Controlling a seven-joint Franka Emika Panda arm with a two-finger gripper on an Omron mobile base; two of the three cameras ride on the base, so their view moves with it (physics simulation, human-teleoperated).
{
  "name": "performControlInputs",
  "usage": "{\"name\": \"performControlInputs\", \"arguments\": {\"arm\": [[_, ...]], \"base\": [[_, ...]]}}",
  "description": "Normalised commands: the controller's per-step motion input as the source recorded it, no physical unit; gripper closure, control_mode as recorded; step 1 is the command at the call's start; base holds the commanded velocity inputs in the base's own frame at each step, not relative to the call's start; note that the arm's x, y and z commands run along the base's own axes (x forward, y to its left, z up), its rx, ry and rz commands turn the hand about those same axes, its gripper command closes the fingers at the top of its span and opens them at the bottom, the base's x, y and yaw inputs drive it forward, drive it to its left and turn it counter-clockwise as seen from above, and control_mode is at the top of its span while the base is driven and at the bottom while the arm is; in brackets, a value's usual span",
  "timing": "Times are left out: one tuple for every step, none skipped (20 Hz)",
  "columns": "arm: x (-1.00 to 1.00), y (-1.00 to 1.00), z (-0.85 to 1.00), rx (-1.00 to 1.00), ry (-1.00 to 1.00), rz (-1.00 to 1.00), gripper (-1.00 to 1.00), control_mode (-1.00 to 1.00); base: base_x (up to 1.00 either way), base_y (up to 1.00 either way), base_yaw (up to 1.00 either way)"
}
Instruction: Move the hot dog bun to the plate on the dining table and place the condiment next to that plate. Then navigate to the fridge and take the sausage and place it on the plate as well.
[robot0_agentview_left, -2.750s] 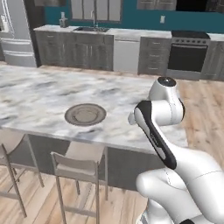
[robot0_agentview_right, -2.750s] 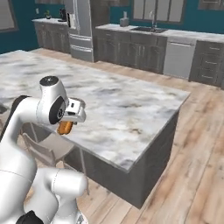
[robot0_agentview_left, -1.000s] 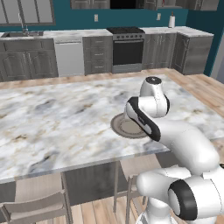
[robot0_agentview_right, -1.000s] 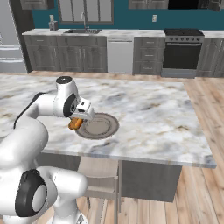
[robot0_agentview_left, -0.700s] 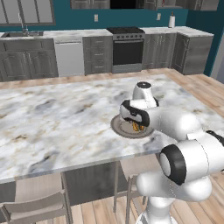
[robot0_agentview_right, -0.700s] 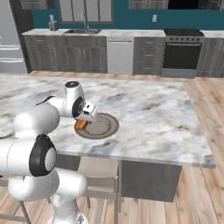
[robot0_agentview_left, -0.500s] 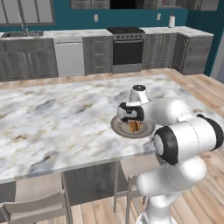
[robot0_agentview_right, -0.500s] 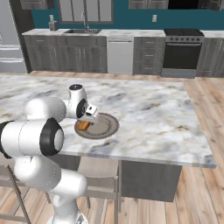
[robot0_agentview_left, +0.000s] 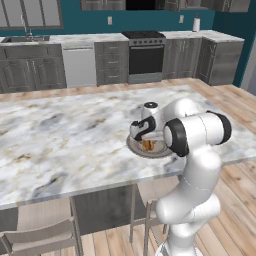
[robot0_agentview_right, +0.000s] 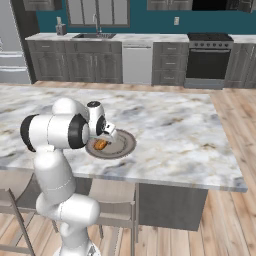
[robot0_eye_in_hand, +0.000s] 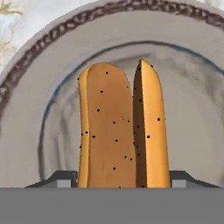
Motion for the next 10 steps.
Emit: {"name": "performControlInputs", "arguments": {"arm": [[0.47, 0.00, -0.10, 0.00, 0.00, -0.02, -1.00, -1.00], [0.40, 0.00, -0.01, 0.00, 0.00, -0.01, -1.00, -1.00], [0.39, 0.00, 0.00, 0.00, 0.00, -0.01, -1.00, -1.00], [0.46, 0.00, 0.00, 0.00, 0.00, -0.01, -1.00, -1.00], [0.42, 0.00, 0.00, 0.00, 0.00, -0.01, -1.00, -1.00], [0.28, 0.00, 0.00, 0.00, 0.00, -0.01, -1.00, -1.00], [0.16, 0.06, 0.00, 0.00, 0.00, -0.01, -1.00, -1.00], [0.00, 0.14, 0.00, 0.00, 0.00, 0.00, -1.00, -1.00], [0.00, 0.08, 0.00, 0.00, 0.00, -0.01, -1.00, -1.00], [0.00, 0.07, 0.00, 0.00, 0.00, -0.01, -1.00, -1.00]], "base": [[0.00, 0.00, 0.00], [0.00, 0.00, 0.00], [0.00, 0.00, 0.00], [0.00, 0.00, 0.00], [0.00, 0.00, 0.00], [0.00, 0.00, 0.00], [0.00, 0.00, 0.00], [0.00, 0.00, 0.00], [0.00, 0.00, 0.00], [0.00, 0.00, 0.00]]}}
